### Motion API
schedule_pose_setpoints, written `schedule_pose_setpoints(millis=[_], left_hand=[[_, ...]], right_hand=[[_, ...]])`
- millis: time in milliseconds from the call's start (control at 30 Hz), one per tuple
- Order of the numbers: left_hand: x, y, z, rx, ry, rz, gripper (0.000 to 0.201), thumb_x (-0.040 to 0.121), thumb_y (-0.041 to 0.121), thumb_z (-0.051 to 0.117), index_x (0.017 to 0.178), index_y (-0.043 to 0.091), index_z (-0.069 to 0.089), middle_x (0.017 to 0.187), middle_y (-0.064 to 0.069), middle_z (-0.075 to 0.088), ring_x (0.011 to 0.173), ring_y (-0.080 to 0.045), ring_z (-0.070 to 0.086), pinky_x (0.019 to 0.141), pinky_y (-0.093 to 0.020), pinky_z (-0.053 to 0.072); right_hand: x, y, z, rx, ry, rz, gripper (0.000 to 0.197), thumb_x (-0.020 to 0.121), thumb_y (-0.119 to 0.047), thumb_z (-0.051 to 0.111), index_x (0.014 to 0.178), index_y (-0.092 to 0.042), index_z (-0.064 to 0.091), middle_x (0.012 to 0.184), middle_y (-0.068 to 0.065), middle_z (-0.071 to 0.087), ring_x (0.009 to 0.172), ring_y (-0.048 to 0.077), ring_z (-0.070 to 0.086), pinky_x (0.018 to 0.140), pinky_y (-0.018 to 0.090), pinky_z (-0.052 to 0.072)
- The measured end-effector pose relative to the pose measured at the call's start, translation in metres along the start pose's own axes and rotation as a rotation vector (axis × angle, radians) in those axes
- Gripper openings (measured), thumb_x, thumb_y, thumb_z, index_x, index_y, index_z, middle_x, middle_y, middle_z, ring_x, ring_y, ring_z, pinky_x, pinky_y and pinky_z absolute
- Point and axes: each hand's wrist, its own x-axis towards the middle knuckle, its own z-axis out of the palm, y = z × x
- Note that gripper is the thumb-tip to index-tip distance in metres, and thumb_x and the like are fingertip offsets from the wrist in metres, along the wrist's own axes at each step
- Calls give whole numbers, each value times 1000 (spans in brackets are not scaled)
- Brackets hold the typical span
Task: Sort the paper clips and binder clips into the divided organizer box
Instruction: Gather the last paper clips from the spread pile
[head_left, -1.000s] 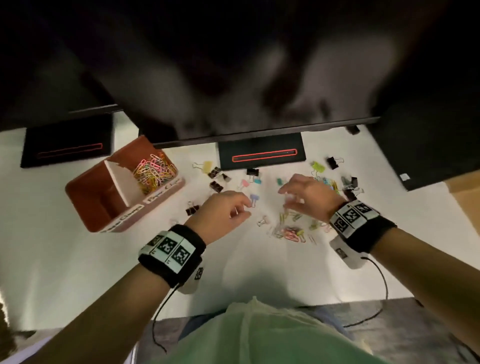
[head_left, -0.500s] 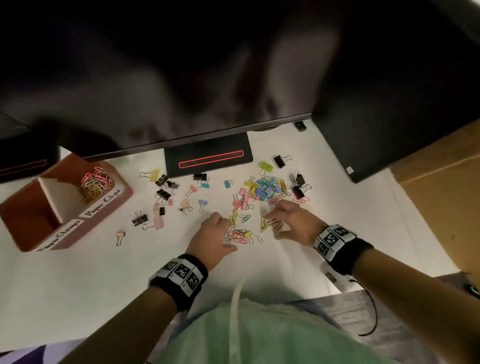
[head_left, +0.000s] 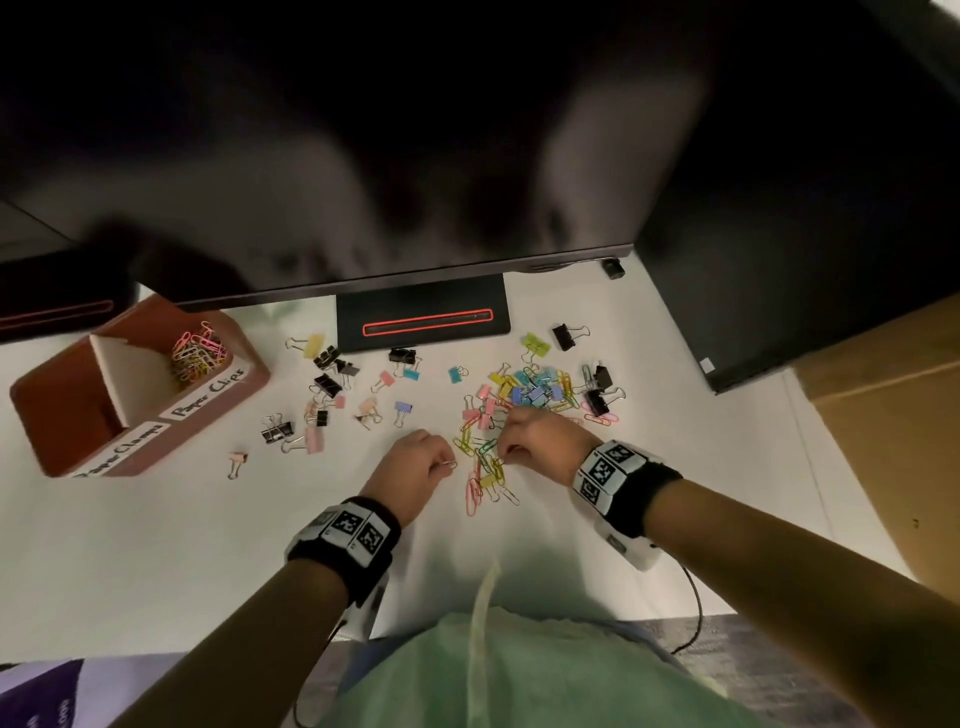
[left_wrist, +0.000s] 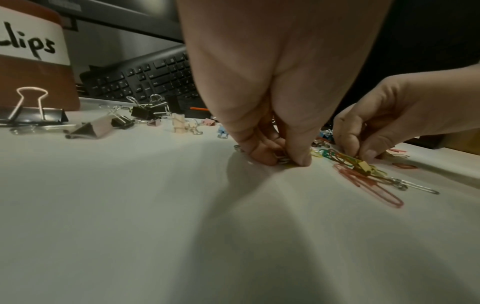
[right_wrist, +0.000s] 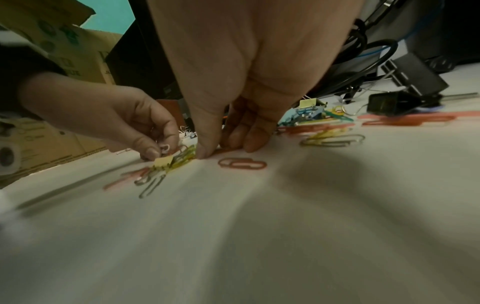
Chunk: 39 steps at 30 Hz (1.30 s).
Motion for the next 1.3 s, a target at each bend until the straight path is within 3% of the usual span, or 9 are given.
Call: schedule_pose_setpoints(millis=[167,300,400,567,667,800,1033,1167,1300], left_hand=[[1,-8,0,-1,57,34,5,85,7,60,90,7,63,88,2,47,80,-16,48,75,-26,40],[1,-16,-4,-11,80,27,7,85,6,61,92,7,62,87,0,50,78,-18,50,72,-25,39],[2,-19,-4,-14,74,31,12,85,6,61,97,5,62,89,-5,54,83,-21,53,76,-28,42],[5,-25,-4,29,37,78,10,86,7,60,95,6,64,88,-2,50,83,-19,48,79,-33,44],[6,-28,-5,46,21,109,10,86,8,59,94,7,64,93,-6,54,88,-20,50,81,-32,43],[5,-31,-7,88,5,136,8,89,7,54,94,7,61,94,-7,56,91,-21,48,82,-33,43],[3,-33,-24,61,-27,176,13,91,8,51,98,6,62,97,-10,60,92,-21,49,85,-34,43],[-14,-36,-68,-72,147,190,7,88,9,58,91,8,64,88,-5,62,82,-16,52,74,-28,41],[-37,-62,-139,-166,360,93,3,87,12,61,89,13,62,80,3,61,74,-7,57,70,-20,47]], right_hand=[[2,-7,0,-70,44,17,28,90,-27,58,115,-14,62,120,8,54,109,27,54,92,40,49],[3,-22,8,-85,3,56,67,77,-53,66,131,-18,47,141,8,40,130,28,40,105,41,41],[8,-37,15,-144,-5,93,81,69,-56,72,134,-17,42,137,8,39,126,28,38,104,39,40],[23,-47,10,-69,-11,153,50,83,-17,66,130,-12,49,132,13,41,117,34,46,96,39,44],[32,-48,-2,-31,-32,161,40,87,-5,57,127,-8,54,128,14,50,117,30,49,98,34,41],[43,-46,-7,-28,-78,201,24,87,-2,54,109,-9,62,116,15,62,110,30,58,92,40,50],[38,-57,-18,-62,-80,168,23,92,-12,53,111,-12,67,113,7,66,104,23,59,91,28,45],[37,-73,-31,-22,31,105,20,90,-13,55,105,-14,68,106,7,66,98,22,60,86,27,47],[66,-116,-55,-34,141,-12,17,91,-15,56,103,-14,68,104,5,64,94,20,60,84,29,47]])
